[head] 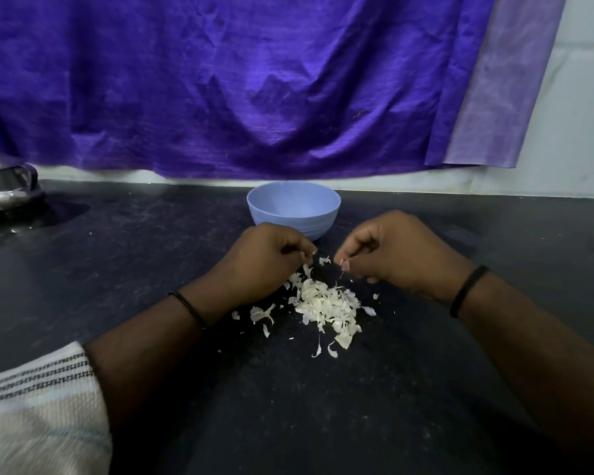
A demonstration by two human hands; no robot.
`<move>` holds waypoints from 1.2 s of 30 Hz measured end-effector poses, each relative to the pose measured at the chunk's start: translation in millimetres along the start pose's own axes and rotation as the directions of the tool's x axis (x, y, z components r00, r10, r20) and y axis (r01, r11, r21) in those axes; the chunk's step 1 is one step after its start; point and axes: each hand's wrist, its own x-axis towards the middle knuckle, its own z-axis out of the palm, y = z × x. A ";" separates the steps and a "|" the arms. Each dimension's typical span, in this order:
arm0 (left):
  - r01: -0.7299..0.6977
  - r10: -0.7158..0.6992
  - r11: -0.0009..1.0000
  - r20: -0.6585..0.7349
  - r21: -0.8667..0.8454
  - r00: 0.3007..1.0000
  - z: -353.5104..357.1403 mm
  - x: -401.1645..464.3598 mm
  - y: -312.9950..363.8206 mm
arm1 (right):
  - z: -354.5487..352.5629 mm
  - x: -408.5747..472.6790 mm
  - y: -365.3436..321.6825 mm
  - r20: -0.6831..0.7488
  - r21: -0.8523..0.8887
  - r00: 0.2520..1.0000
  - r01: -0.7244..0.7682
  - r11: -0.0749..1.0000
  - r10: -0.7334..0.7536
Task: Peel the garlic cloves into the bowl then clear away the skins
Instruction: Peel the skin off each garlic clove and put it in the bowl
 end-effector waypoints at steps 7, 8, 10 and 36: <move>0.065 -0.061 0.995 -0.053 0.070 0.997 -3.0 1.3 -3.8 | 6.7 -3.7 2.5 0.105 -0.315 0.991 -0.044 0.948 0.081; 0.086 -0.084 0.996 -0.050 0.032 0.995 -3.0 2.3 -4.2 | 9.0 -3.7 1.8 0.103 -0.319 0.991 -0.050 0.946 0.087; 0.149 -0.155 0.983 -0.047 -0.111 0.987 -3.6 1.7 -3.2 | 10.0 -2.2 -0.9 0.067 -0.153 0.994 -0.080 0.985 0.091; 0.364 -0.409 0.869 -0.071 -0.335 0.910 -11.2 7.4 -12.7 | 51.5 38.9 5.2 0.335 0.051 0.940 0.055 0.997 -0.069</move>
